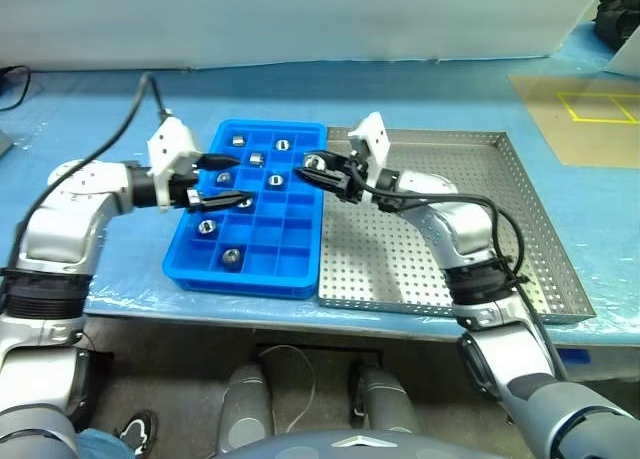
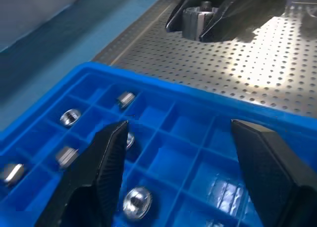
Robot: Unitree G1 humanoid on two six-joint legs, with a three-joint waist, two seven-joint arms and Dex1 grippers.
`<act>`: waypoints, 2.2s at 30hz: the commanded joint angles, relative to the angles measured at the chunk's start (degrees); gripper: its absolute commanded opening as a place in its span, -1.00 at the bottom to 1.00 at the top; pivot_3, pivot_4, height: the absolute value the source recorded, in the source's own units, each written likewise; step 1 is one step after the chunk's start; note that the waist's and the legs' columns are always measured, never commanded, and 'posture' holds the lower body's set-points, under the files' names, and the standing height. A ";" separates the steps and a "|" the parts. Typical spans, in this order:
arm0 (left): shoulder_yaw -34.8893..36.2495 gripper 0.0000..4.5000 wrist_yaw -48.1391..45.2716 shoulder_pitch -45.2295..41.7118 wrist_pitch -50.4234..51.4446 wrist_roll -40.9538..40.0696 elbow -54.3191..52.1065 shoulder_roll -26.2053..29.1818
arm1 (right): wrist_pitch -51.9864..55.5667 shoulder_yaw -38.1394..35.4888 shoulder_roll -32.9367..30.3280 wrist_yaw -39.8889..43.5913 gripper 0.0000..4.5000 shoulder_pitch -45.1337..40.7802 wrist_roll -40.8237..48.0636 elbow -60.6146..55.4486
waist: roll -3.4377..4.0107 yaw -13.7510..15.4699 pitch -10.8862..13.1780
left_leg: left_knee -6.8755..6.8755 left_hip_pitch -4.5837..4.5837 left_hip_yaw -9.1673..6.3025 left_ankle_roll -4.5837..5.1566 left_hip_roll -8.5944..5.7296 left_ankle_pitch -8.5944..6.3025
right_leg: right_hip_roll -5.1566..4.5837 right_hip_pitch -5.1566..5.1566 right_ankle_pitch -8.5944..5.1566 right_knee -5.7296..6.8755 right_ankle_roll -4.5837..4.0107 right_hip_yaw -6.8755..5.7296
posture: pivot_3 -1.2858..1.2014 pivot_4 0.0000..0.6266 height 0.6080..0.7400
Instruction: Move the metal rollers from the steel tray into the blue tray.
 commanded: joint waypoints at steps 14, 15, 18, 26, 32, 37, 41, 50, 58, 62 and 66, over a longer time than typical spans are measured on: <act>5.97 0.55 5.70 9.36 4.47 -4.02 -10.47 2.43 | 6.20 7.65 2.32 2.30 -0.27 -4.31 -7.59 12.00 | -0.09 2.96 0.03 | -0.13 -0.09 -0.43 -0.20 0.12 0.12 | 0.04 0.03 -0.17 0.14 -0.27 -0.48 | 0.17 -0.52 1.00; 5.74 0.55 5.75 9.37 4.56 -4.06 -10.67 2.36 | 6.68 7.19 2.84 1.60 -0.27 -4.61 -7.72 13.06 | -0.09 2.95 0.03 | -0.14 -0.08 -0.45 -0.27 0.13 0.16 | 0.04 0.05 -0.17 0.15 -0.27 -0.50 | 0.17 -0.52 1.00; 5.29 0.55 5.56 9.33 4.57 -4.16 -10.94 2.45 | 10.00 6.59 4.08 0.44 -0.27 -5.25 -7.48 13.74 | -0.09 2.91 0.03 | -0.17 -0.04 -0.49 -0.42 0.16 0.25 | 0.06 0.06 -0.17 0.21 -0.27 -0.53 | 0.16 -0.52 1.00; 4.44 0.55 5.00 7.95 3.86 -3.60 -9.18 2.53 | 15.87 7.93 4.70 4.32 -0.27 -2.84 -4.47 6.21 | -0.10 2.94 0.02 | -0.23 -0.10 -0.53 -0.44 0.18 0.26 | 0.08 0.05 -0.18 0.17 -0.33 -0.62 | 0.15 -0.52 1.00; 3.21 0.55 4.92 7.07 3.50 -3.53 -8.63 2.08 | 13.74 7.34 5.40 2.73 0.14 -3.39 -6.23 7.51 | -0.10 2.86 0.02 | -0.22 -0.07 -0.58 -0.58 0.18 0.34 | 0.08 0.06 -0.19 0.21 -0.32 -0.63 | 0.14 -0.52 1.00; 2.60 0.55 4.47 6.77 3.92 -3.78 -8.73 1.90 | 14.59 5.05 5.79 0.89 0.72 -3.38 -5.15 7.15 | -0.10 2.80 0.02 | -0.23 -0.08 -0.62 -0.62 0.18 0.37 | 0.09 0.06 -0.18 0.23 -0.33 -0.66 | 0.13 -0.52 1.00; 0.98 0.55 3.96 5.49 4.32 -4.28 -9.09 0.86 | 16.32 0.46 4.28 -0.60 0.72 -4.00 -3.28 5.68 | -0.10 2.85 0.02 | -0.22 -0.08 -0.63 -0.62 0.17 0.37 | 0.08 0.08 -0.18 0.23 -0.34 -0.67 | 0.10 -0.52 1.00; -8.16 0.55 2.51 -3.67 1.37 -3.26 -4.87 -10.02 | 21.35 -9.29 -10.48 2.12 0.72 3.43 3.73 -11.78 | -0.16 2.46 -0.02 | -0.11 0.02 -0.66 -0.62 0.10 0.38 | 0.06 0.30 -0.16 0.24 -0.34 -0.64 | -0.05 -0.52 1.00; -14.62 0.55 -4.15 -11.37 -5.06 -0.78 6.59 -17.85 | 24.79 -16.92 -20.25 -3.19 0.72 17.64 4.26 -23.74 | -0.13 0.47 -0.03 | -0.05 0.06 -0.61 -0.58 0.26 0.38 | 0.38 0.25 -0.15 0.20 -0.35 -0.41 | -0.21 -0.52 1.00; -15.99 0.55 -6.80 -14.78 -8.44 0.46 12.74 -21.55 | 24.09 -21.54 -20.58 -9.69 0.72 22.43 2.51 -25.23 | -0.12 -0.86 -0.04 | 0.01 0.07 -0.54 -0.55 0.39 0.36 | 0.54 0.25 -0.10 0.17 -0.42 -0.32 | -0.26 -0.52 1.00; -17.26 0.55 -9.35 -16.82 -11.22 1.92 16.77 -23.70 | 23.39 -22.95 -19.89 -13.29 0.72 25.73 2.23 -26.34 | -0.12 -2.35 -0.04 | 0.05 0.17 -0.41 -0.52 0.49 0.35 | 0.65 0.25 -0.01 0.09 -0.44 -0.16 | -0.30 -0.52 1.00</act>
